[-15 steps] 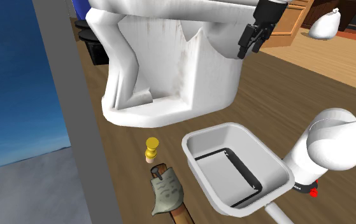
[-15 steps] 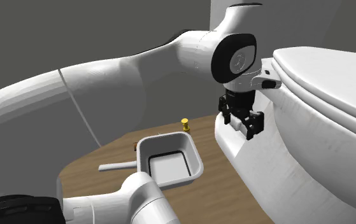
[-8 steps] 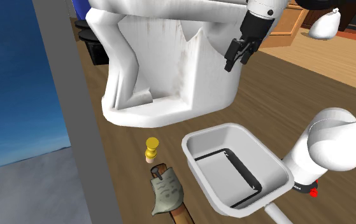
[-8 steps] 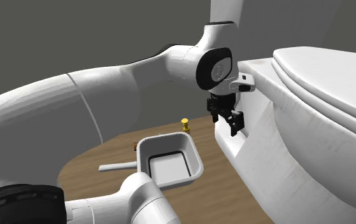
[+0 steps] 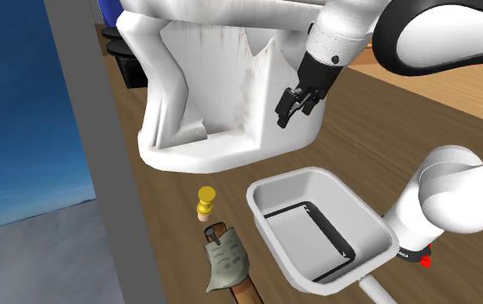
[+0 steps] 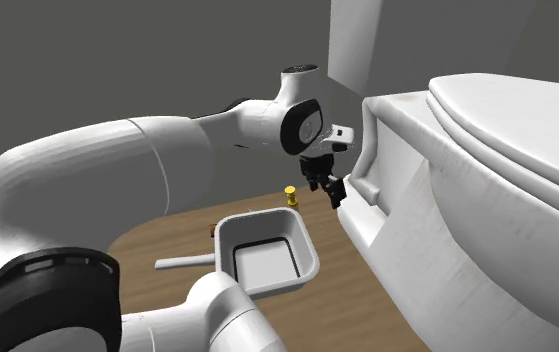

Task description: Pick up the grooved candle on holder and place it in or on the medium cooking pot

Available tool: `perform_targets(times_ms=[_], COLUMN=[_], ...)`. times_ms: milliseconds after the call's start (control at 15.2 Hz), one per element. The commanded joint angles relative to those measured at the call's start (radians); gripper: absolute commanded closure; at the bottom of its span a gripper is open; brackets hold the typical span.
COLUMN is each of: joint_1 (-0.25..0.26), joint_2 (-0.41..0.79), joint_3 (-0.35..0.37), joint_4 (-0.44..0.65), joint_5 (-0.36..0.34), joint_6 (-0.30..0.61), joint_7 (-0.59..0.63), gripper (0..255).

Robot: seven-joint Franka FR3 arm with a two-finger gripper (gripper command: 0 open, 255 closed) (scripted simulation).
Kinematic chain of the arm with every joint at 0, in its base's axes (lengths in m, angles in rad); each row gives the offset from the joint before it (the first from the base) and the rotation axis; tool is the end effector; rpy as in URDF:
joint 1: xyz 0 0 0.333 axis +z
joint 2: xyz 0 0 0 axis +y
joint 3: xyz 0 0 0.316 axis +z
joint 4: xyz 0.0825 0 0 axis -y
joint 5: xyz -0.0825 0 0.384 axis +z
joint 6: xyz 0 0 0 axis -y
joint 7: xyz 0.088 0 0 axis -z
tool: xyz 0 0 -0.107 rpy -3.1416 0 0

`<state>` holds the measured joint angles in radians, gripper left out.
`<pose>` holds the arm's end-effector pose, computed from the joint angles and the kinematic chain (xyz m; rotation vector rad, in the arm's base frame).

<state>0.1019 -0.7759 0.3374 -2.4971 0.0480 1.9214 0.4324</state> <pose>0.3052 0.1658 0.5367 3.0118 -0.1169 0.3484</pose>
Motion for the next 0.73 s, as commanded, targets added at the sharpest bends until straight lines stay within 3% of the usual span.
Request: perform_targets(times_ms=[0, 330, 660], joint_1=[0.008, 0.007, -0.036], joint_2=[0.027, 0.124, 0.255], joint_3=[0.053, 0.189, 0.348], joint_4=[-0.016, -0.021, 0.011], joint_5=[0.015, 0.025, -0.012], joint_6=[0.055, 0.184, 0.306], joint_7=[0.052, 0.182, 0.333], gripper=[0, 0, 0])
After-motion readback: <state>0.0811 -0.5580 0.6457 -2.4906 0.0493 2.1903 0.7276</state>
